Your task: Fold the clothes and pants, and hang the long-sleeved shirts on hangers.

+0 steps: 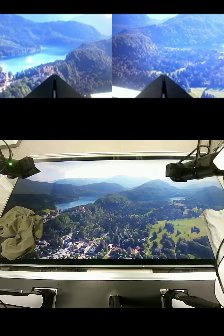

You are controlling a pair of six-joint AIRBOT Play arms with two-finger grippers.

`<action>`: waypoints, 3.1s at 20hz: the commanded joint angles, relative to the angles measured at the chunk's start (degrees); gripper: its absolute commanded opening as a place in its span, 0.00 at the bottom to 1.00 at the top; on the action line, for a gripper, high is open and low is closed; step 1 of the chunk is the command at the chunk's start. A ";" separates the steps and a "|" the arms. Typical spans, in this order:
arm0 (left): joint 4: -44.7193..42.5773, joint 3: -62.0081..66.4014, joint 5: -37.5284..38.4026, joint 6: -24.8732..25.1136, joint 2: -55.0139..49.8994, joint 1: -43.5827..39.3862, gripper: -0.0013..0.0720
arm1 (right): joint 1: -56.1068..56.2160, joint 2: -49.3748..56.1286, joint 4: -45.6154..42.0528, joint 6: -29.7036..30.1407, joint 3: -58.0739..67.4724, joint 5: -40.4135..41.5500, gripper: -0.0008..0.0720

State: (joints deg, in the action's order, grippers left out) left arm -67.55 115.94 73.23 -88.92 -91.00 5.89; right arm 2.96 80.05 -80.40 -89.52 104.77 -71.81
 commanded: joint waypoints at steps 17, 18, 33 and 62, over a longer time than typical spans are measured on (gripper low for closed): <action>-25.49 -24.17 3.58 -6.23 -0.15 17.38 0.98 | 0.04 -0.04 0.24 -0.02 0.02 -0.96 0.06; -25.46 -26.27 1.03 -6.23 -0.15 18.01 0.98 | 0.04 -0.04 0.24 0.00 0.02 -1.75 0.06; -24.74 -37.62 -12.70 -6.29 -9.84 17.94 0.95 | 0.04 -0.04 0.26 -0.02 0.02 -5.64 0.06; -0.37 -20.70 -8.15 -24.70 -8.76 -54.55 0.05 | 0.04 -26.56 4.72 -8.85 0.02 -23.91 0.21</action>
State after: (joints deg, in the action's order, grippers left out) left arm -67.92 95.18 66.59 -111.94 -95.37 -41.43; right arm 2.96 55.57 -75.61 -98.24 104.79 -93.43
